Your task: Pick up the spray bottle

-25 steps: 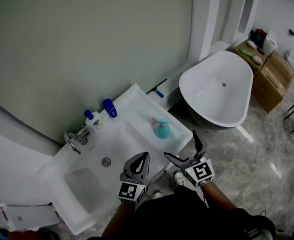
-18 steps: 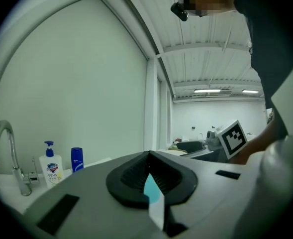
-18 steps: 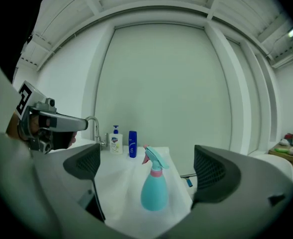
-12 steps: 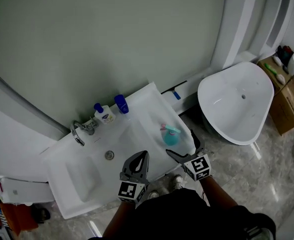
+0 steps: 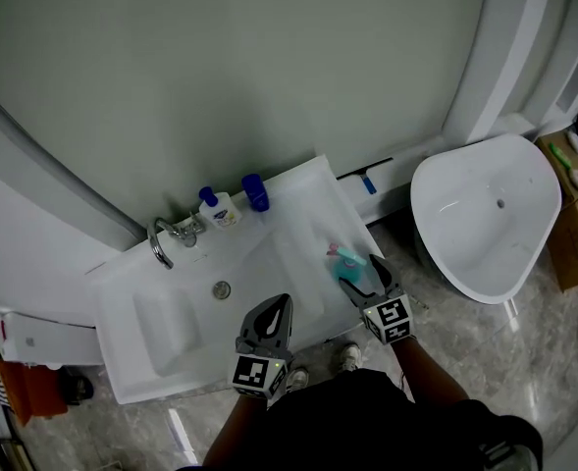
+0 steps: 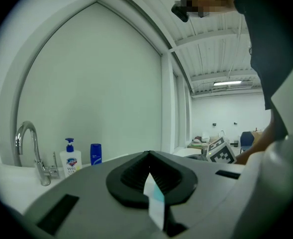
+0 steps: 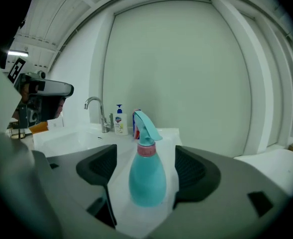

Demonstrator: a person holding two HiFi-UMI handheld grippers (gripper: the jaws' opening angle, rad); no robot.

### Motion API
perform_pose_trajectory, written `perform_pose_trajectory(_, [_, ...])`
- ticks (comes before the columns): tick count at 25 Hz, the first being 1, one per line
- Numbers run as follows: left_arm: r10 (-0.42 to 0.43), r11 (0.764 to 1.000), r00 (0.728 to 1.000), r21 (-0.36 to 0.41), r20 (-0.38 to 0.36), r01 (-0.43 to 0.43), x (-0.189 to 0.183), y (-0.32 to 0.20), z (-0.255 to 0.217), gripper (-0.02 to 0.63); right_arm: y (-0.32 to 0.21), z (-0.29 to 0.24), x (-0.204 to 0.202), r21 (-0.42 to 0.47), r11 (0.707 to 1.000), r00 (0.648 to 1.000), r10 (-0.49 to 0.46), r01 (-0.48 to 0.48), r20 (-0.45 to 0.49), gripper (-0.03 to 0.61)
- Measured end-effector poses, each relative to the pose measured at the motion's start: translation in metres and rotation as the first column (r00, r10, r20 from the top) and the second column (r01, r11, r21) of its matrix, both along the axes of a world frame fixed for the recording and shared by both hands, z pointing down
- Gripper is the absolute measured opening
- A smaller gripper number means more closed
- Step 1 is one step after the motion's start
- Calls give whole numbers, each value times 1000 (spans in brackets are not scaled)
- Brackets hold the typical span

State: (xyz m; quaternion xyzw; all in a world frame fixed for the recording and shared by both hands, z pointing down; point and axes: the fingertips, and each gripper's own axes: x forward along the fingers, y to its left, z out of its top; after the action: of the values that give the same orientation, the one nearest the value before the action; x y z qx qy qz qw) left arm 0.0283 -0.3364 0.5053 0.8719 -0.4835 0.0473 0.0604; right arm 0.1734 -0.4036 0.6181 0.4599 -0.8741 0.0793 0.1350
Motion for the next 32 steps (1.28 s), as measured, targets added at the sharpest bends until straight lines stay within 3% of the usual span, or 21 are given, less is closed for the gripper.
perform_pose_trajectory(14, [-95,995,995,-8,22,95,-23,14,5,-3,-15,4,-12,54,998,999,-26,28,-47,152])
perform_pose_trajectory(32, [-82,996,997,-30,-6,82,-32,10,9,-3,-18,4,-15,74,997,999,-6,9,-41,138])
